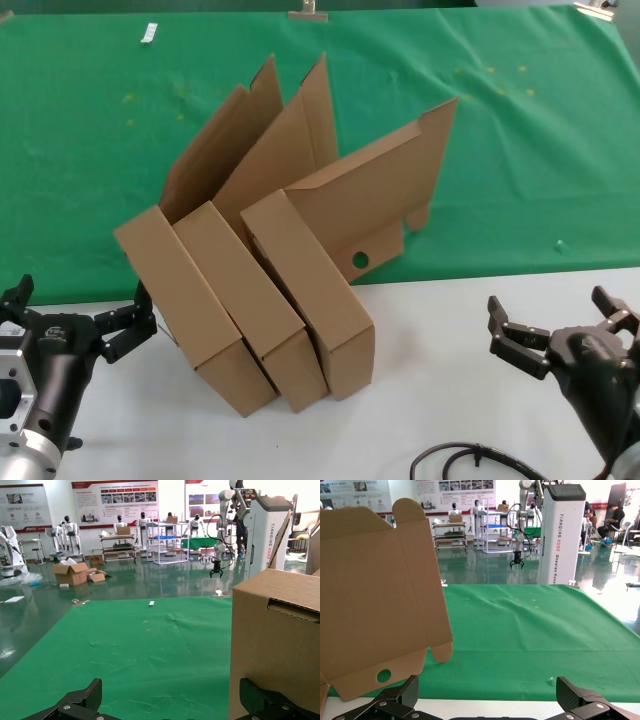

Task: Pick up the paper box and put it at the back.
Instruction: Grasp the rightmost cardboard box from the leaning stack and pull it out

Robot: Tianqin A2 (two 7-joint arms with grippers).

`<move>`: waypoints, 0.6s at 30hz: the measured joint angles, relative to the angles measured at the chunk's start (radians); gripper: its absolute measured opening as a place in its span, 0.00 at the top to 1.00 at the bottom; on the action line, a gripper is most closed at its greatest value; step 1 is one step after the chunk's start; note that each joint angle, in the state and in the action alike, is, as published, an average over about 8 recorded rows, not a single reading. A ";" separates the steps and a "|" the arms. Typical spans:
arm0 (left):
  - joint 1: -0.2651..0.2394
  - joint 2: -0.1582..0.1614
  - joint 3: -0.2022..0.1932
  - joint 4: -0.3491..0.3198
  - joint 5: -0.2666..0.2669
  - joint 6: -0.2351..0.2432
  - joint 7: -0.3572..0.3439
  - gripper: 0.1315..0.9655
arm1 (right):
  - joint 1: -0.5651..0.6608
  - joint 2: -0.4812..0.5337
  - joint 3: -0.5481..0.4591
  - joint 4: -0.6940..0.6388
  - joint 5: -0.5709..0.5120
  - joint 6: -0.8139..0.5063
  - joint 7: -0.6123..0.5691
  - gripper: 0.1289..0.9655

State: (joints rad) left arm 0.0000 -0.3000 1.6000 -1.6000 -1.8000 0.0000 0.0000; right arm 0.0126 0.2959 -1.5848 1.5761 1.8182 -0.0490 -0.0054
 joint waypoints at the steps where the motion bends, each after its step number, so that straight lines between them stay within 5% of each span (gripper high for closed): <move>1: 0.000 0.000 0.000 0.000 0.000 0.000 0.000 0.00 | 0.000 0.000 0.000 0.000 0.000 0.000 0.000 0.00; 18: 0.000 0.000 0.000 0.000 0.000 0.000 0.000 0.00 | 0.000 0.000 0.000 0.000 0.000 0.000 0.000 0.00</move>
State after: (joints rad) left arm 0.0000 -0.3000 1.6000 -1.6000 -1.8000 0.0000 0.0000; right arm 0.0126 0.2959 -1.5848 1.5761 1.8182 -0.0490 -0.0054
